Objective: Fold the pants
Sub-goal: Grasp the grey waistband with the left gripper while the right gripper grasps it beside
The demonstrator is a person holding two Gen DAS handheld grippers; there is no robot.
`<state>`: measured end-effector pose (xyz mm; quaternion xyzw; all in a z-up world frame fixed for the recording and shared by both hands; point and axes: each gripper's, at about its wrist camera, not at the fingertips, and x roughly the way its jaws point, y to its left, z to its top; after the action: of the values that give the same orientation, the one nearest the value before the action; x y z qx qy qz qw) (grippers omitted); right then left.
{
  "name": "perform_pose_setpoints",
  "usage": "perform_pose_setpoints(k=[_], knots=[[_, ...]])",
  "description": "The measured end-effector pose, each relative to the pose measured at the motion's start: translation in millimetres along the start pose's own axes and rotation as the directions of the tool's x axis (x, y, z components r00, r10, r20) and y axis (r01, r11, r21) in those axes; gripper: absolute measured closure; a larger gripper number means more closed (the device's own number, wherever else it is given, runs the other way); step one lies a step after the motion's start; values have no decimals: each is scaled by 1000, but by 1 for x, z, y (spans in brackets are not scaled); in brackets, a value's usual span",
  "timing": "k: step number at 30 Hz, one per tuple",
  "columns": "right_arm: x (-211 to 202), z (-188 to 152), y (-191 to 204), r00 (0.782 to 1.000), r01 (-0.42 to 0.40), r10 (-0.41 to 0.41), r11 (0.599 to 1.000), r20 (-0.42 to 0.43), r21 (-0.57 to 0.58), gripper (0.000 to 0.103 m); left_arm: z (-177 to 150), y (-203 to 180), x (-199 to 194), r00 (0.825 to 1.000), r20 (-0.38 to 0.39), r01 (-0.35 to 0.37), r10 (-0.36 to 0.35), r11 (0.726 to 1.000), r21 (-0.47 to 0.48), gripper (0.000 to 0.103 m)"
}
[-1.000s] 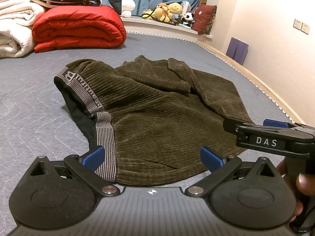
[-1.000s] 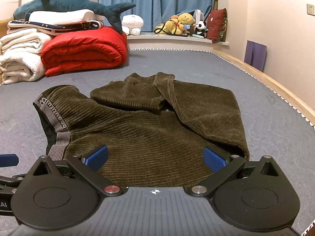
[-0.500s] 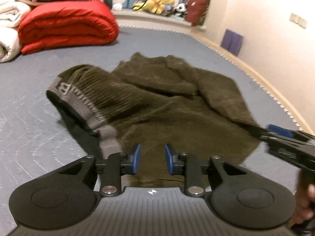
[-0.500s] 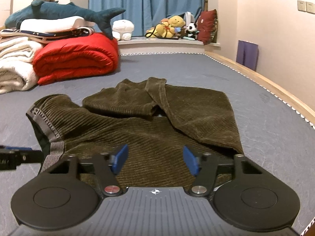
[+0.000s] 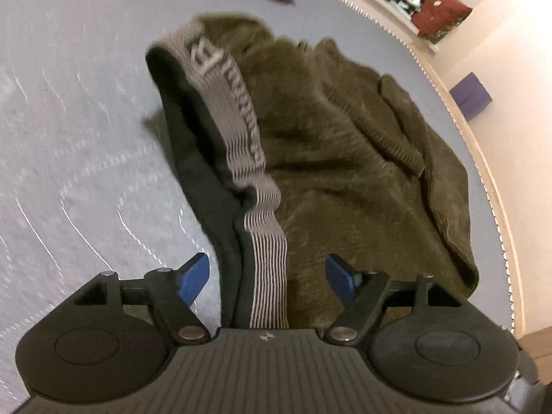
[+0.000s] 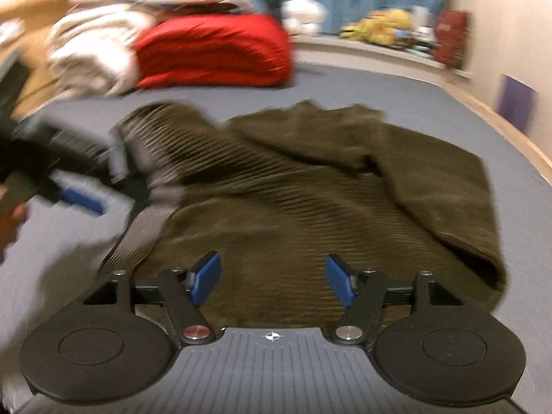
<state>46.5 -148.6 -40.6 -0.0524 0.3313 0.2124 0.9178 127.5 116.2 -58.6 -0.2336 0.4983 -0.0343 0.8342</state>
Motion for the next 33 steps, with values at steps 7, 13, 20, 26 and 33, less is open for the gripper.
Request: perform_pose_setpoints(k=[7,13,20,26,33], knots=[[26,-16,44,990,-125,105,965,-96,-231,28,-13,-8,35,997,-58,-48,53,996,78,24],[48,-29,60,989,-121,75,914,-130,-388,28,-21,-22,43,997,18,-79,77,971,225,27],[43,-31,74,990,-138,103,873,-100,-468,54,-30,-26,29,993,92,-106,80,943,315,68],[27,-41,100,986,-167,134,798,-100,-578,91,-39,-21,-4,988,150,-84,36,943,324,79],[-9,-46,130,967,-239,241,736,-84,-634,93,-51,3,-56,982,188,-51,-8,949,310,82]])
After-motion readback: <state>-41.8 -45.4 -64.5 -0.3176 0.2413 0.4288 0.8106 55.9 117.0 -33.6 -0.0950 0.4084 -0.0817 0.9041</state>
